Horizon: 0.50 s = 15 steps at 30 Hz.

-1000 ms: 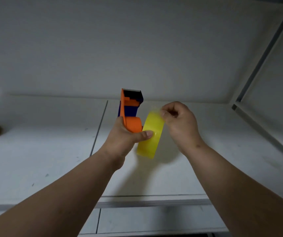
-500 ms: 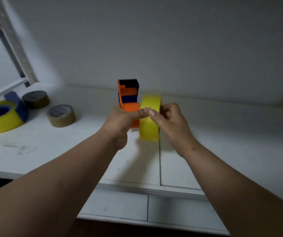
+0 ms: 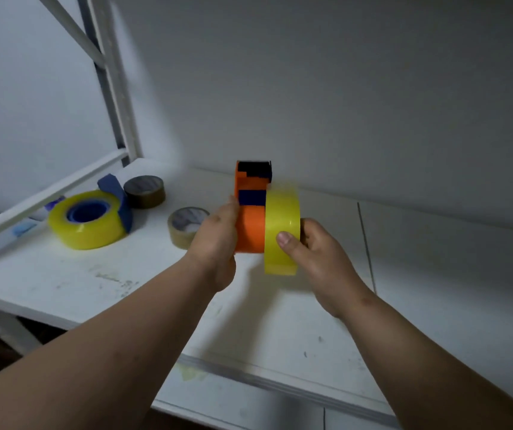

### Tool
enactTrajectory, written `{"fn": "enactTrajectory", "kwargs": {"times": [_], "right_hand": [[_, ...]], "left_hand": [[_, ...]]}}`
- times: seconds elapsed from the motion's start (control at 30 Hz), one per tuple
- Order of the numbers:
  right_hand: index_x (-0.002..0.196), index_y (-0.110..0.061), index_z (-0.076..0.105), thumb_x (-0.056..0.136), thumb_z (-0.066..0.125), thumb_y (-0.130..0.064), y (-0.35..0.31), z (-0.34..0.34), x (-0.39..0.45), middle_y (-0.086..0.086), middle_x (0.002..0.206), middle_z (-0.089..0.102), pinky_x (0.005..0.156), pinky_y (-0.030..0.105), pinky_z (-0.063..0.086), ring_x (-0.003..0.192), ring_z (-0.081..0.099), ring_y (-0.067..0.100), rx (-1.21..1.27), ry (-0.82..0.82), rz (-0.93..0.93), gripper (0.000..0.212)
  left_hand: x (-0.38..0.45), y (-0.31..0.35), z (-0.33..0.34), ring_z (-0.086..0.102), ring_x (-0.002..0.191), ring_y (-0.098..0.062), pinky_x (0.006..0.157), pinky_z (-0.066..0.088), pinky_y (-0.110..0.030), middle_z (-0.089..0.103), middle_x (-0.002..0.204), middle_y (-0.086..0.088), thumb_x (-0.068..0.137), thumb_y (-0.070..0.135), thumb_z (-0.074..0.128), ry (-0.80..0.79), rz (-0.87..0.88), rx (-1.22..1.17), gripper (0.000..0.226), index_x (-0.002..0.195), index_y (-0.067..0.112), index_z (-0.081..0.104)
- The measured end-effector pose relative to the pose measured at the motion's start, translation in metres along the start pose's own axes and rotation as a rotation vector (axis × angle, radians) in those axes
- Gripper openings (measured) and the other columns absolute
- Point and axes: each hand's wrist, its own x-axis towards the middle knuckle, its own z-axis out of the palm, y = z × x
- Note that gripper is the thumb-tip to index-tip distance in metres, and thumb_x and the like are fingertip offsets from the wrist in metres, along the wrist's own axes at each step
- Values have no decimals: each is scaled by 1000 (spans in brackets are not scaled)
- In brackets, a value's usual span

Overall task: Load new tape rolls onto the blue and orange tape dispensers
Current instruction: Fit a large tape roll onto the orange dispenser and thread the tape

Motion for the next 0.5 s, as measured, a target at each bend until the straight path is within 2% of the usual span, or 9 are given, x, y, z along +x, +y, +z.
{"fn": "enactTrajectory", "kwargs": {"times": [0.07,0.13,0.17,0.3,0.37,0.5], "right_hand": [[105,-17,59,90,60,-25,-1,6,10,8,105,68,88,55,50,98,64,25,24,-4,-3,17],[105,-17,60,90,60,-25,-3,13,18,8,105,67,88,54,50,98,64,25,30,-11,-9,16],[105,-17,60,90,61,-26,-3,17,22,8,105,67,88,55,50,98,64,25,26,-15,-16,18],[106,-17,60,82,59,-34,-8,35,34,7,104,67,87,54,50,97,64,25,-15,-30,-53,30],[106,-16,60,85,60,-32,-10,48,37,8,103,67,86,53,51,96,64,24,-35,-23,-55,26],[107,-18,59,88,61,-29,-22,76,45,3,102,67,87,51,51,95,64,19,-78,12,-81,22]], "left_hand": [[6,6,-5,64,103,-26,95,49,-41,69,112,-10,101,43,43,17,-1,-20,30,92,23,63],[13,11,-11,65,91,-23,81,51,-36,70,103,-8,102,39,43,6,-13,-77,28,93,22,63],[16,14,-14,66,88,-23,80,52,-36,71,101,-8,103,37,42,-6,-23,-110,28,94,21,63],[25,19,-28,66,109,-33,101,49,-49,69,120,-17,103,36,41,-43,-47,-166,31,110,16,63],[30,23,-37,66,111,-35,103,47,-53,68,121,-17,103,38,41,-41,-58,-171,34,117,15,62],[47,32,-62,68,85,-29,95,47,-50,76,86,-7,103,45,34,-116,-86,-122,39,96,23,65]]}}
